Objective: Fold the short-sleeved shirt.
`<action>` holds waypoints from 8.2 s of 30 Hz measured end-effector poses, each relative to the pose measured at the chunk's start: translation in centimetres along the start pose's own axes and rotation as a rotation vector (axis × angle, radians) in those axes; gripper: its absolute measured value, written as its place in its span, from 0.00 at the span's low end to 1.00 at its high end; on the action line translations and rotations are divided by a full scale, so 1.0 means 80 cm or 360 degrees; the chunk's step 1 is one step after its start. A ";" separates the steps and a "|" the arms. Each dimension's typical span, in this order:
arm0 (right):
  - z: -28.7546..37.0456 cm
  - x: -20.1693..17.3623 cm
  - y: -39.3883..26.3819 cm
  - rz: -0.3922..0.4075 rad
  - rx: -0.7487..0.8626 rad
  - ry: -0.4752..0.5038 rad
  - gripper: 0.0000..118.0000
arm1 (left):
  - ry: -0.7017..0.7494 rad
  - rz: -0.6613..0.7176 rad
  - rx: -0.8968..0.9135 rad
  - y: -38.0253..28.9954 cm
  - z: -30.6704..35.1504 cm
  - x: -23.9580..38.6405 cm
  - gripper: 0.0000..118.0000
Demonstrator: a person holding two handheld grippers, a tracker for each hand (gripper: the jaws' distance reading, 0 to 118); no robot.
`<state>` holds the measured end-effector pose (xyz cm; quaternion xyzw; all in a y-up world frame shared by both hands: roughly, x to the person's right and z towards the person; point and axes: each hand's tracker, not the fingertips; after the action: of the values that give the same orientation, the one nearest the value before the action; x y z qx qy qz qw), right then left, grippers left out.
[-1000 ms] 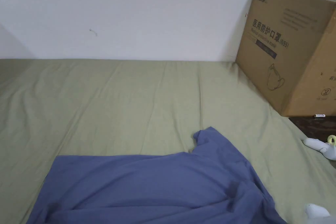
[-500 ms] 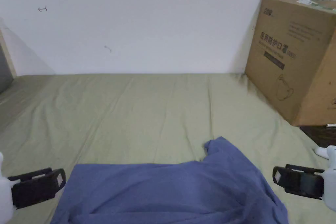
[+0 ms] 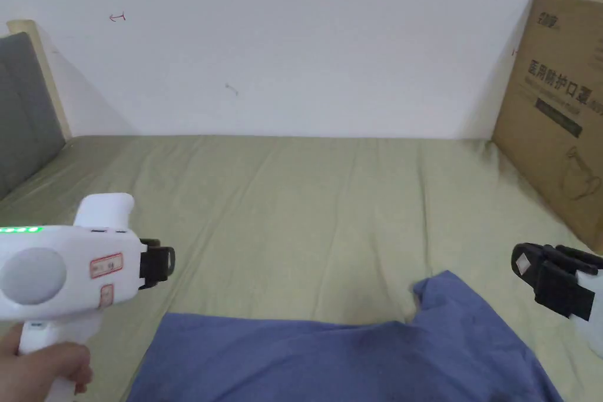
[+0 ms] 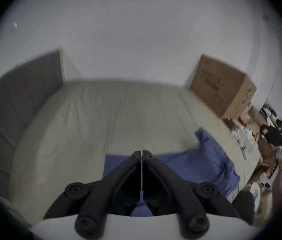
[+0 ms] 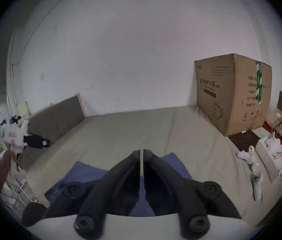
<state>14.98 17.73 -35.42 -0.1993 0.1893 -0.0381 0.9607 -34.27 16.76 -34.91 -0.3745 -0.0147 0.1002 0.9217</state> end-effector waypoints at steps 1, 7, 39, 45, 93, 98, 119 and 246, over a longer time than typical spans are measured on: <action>-0.014 0.003 -0.001 0.0005 -0.0051 -0.0010 0.04 | -0.0025 0.0029 -0.0159 0.011 -0.037 -0.017 0.01; -0.064 0.032 -0.026 -0.0154 -0.0206 0.0003 0.04 | 0.0171 -0.0055 -0.0435 -0.009 -0.199 -0.082 0.96; -0.354 0.185 -0.098 0.0019 -0.1226 -0.0332 0.24 | 0.0141 -0.0190 -0.0266 -0.063 -0.139 -0.075 0.01; -0.308 0.153 -0.078 0.0045 -0.1083 -0.0141 0.01 | 0.0115 -0.0065 -0.0211 -0.060 -0.132 -0.079 0.01; 0.040 0.010 -0.033 -0.0044 0.0077 -0.0125 1.00 | 0.0051 -0.0024 0.0774 -0.113 0.105 0.073 1.00; 0.029 -0.050 -0.010 0.0020 0.0423 -0.0112 0.43 | 0.0059 -0.0086 0.1045 -0.087 0.094 0.129 0.05; -0.035 -0.053 -0.004 0.0172 0.0209 -0.0311 0.01 | -0.0740 0.0802 -0.0154 -0.139 -0.019 -0.152 0.34; -0.032 -0.052 -0.055 0.0153 -0.0224 -0.0092 0.01 | -0.1175 0.1001 -0.0608 -0.240 -0.229 -0.049 0.08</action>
<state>10.15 13.36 -34.37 -0.2581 0.1730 0.0271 0.9501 -32.91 -10.03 -34.55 -0.4621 -0.2435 0.4931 0.6957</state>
